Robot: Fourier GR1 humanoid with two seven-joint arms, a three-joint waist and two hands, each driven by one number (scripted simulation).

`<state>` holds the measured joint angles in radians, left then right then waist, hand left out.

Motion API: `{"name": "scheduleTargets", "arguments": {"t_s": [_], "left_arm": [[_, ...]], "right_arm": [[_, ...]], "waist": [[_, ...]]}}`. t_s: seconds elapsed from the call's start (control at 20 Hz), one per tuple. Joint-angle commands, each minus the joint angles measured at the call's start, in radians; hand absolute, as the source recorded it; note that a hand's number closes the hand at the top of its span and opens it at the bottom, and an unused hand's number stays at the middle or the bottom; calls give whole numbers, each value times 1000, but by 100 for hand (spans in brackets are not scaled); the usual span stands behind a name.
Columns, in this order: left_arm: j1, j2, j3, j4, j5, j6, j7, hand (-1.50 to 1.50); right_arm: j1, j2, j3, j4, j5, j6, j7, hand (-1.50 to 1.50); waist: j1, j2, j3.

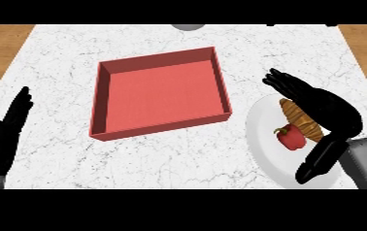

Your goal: Pick the bell pepper from the plate and place it in the cardboard box

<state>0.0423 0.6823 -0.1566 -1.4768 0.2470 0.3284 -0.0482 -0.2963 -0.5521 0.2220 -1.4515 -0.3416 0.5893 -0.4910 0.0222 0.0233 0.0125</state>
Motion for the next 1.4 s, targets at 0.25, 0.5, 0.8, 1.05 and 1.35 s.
{"name": "scheduleTargets", "arguments": {"t_s": [0.25,0.5,0.8,1.05,1.35], "left_arm": [[-79,-30,-29,71,-64,56,46,0],[-87,-5,-23,87,-65,33,61,0],[-127,-26,-54,89,-96,39,79,0],[-158,-49,-70,121,-119,43,89,0],[-182,-70,-47,202,-131,41,62,0]], "right_arm": [[-68,-103,-29,108,91,193,-366,-150],[-104,-244,23,63,339,50,-459,-150],[-131,-345,172,117,582,-101,-630,-150],[-176,-365,294,224,778,-274,-732,-150],[-243,-293,393,402,901,-408,-799,-150]], "waist": [[3,19,2],[18,8,-1],[38,8,-5],[38,2,-8],[23,-5,-11]]}}
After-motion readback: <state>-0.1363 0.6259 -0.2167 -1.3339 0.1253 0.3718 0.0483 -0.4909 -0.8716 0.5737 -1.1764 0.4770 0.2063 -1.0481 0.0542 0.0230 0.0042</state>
